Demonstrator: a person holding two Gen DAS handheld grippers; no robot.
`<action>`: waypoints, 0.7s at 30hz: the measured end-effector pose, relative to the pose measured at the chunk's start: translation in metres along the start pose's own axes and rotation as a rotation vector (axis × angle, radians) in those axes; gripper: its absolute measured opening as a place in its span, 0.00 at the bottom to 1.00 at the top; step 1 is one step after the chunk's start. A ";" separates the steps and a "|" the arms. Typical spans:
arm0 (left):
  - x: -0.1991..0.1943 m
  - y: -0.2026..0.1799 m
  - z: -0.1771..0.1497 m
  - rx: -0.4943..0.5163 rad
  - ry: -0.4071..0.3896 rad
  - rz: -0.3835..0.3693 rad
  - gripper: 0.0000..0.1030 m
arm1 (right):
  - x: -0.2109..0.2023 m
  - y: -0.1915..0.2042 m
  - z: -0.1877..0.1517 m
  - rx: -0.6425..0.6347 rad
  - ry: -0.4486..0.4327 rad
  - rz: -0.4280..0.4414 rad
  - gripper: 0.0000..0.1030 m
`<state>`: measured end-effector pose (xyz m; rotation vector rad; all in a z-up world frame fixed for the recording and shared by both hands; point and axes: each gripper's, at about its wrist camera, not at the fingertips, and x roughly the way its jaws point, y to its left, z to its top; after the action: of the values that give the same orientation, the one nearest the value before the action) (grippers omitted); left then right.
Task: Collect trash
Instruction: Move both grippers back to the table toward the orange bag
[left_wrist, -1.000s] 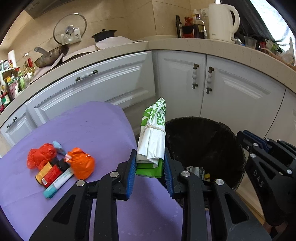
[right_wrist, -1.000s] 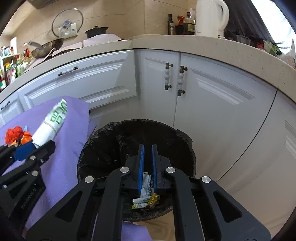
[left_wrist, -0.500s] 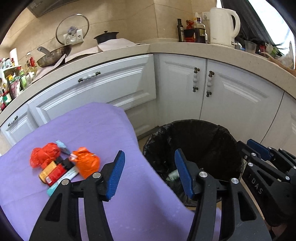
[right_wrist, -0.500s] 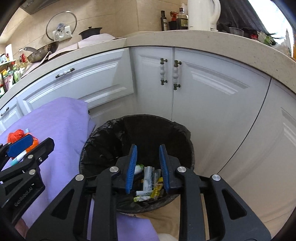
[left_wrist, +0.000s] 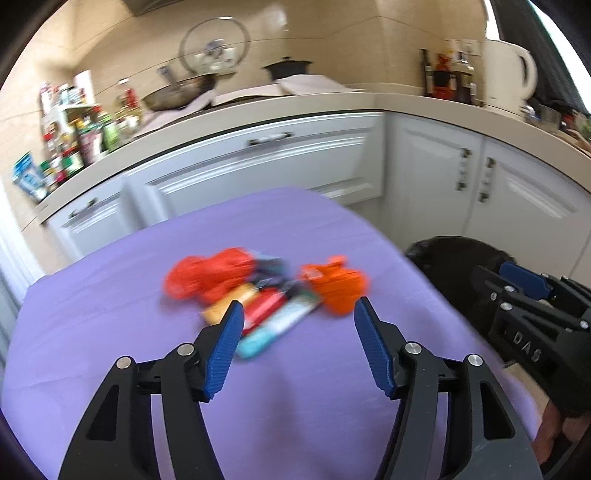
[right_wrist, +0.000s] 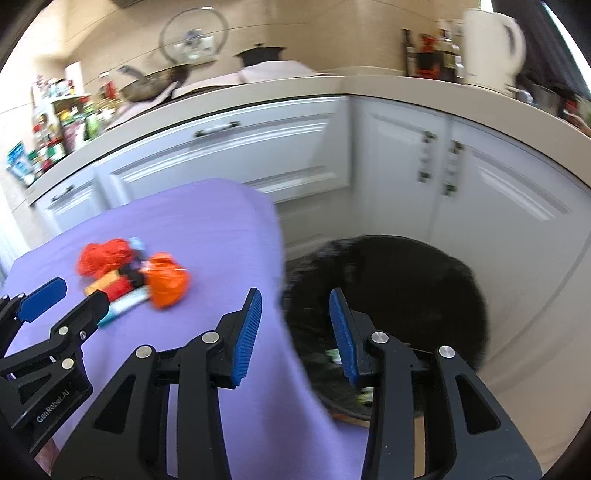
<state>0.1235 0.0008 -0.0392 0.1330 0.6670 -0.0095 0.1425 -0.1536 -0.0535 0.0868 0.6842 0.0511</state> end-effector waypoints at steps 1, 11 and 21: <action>0.001 0.008 -0.001 -0.009 0.005 0.013 0.60 | 0.002 0.010 0.002 -0.012 0.003 0.017 0.38; 0.006 0.085 -0.017 -0.113 0.043 0.125 0.62 | 0.026 0.074 0.014 -0.087 0.040 0.099 0.46; 0.017 0.123 -0.021 -0.182 0.068 0.166 0.62 | 0.062 0.106 0.020 -0.140 0.121 0.087 0.50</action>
<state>0.1300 0.1262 -0.0508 0.0130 0.7195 0.2152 0.2014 -0.0448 -0.0664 -0.0217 0.7955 0.1886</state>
